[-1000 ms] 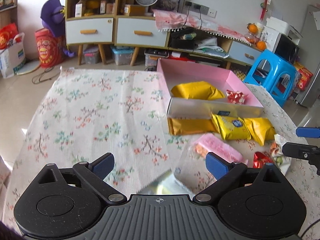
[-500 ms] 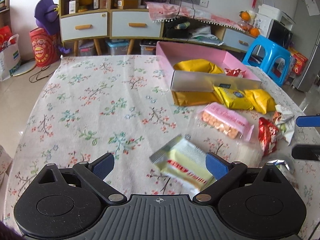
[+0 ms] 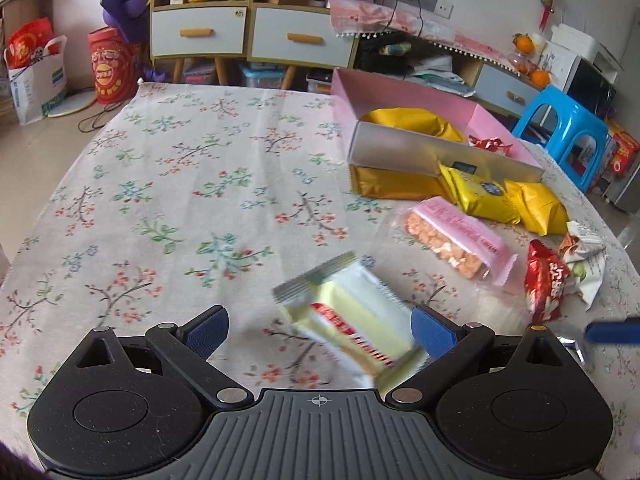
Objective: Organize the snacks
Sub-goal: 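Grasp the cream pastry packet with the left gripper while the right gripper grasps the white Pecan Kernels bag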
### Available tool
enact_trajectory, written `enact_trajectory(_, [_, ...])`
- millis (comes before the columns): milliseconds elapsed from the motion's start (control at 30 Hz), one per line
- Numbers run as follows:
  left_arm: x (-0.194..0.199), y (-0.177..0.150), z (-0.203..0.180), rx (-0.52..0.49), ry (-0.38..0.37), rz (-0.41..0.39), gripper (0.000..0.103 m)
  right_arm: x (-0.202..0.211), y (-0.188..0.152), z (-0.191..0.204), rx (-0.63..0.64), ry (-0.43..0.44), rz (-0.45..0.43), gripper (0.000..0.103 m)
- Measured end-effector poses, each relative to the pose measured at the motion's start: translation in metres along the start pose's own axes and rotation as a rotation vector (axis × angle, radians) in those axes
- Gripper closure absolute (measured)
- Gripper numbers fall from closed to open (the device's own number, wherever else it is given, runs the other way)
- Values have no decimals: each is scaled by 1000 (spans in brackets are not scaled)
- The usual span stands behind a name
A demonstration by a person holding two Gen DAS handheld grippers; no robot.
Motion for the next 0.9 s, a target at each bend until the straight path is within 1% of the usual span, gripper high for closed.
enact_trajectory(67, [-2,0,-4,10,-3,-2,4,-1,-2,4,8,15,10,15])
enact_trajectory(100, [-3,0,-6,18,-1,-1,4,-2,-3,4,7,23,17,20])
enact_trajectory(133, [-5,0,-7,25,3,3,6,-3,-5,5,6,25,25,20])
enact_trajectory(233, [-9,-1,-9,40,10,13,7,-3,-7,4,16,16,23,21])
enact_trajectory(400, [-8,-2,-13,5,-6,3,15,-12,-15,-6,-18,0,71,40])
enact_trajectory(467, [-8,-2,-13,-8,-20,3,18,-18,-21,-10,-33,-6,93,44])
enact_trajectory(500, [-7,-2,-12,-11,-26,3,19,-20,-23,-11,-33,-8,101,43])
enact_trajectory(567, [-6,-2,-9,-14,-37,4,24,-20,-25,-10,-4,-13,88,42])
enact_trajectory(667, [-4,-1,-4,-18,-56,10,29,-20,-24,-12,-13,-12,90,41])
enact_trajectory(733, [-3,0,-1,-21,-67,12,31,-22,-24,-13,-16,-11,98,34])
enact_trajectory(800, [-2,-1,2,-21,-67,12,31,-24,-24,-14,-14,-10,110,29])
enact_trajectory(900, [-1,-1,2,-32,-68,12,31,-28,-22,-18,-26,-20,139,20])
Point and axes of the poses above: each gripper's, at about its wrist camera, not at the fingertips, and x roughly against the way its jaws point, z to its left, y to its top, the point moved 1 cm from there along -x, roughly the way its jaws point, and after that the axes turned 11 degrees about -z, right-handed, at the moved point
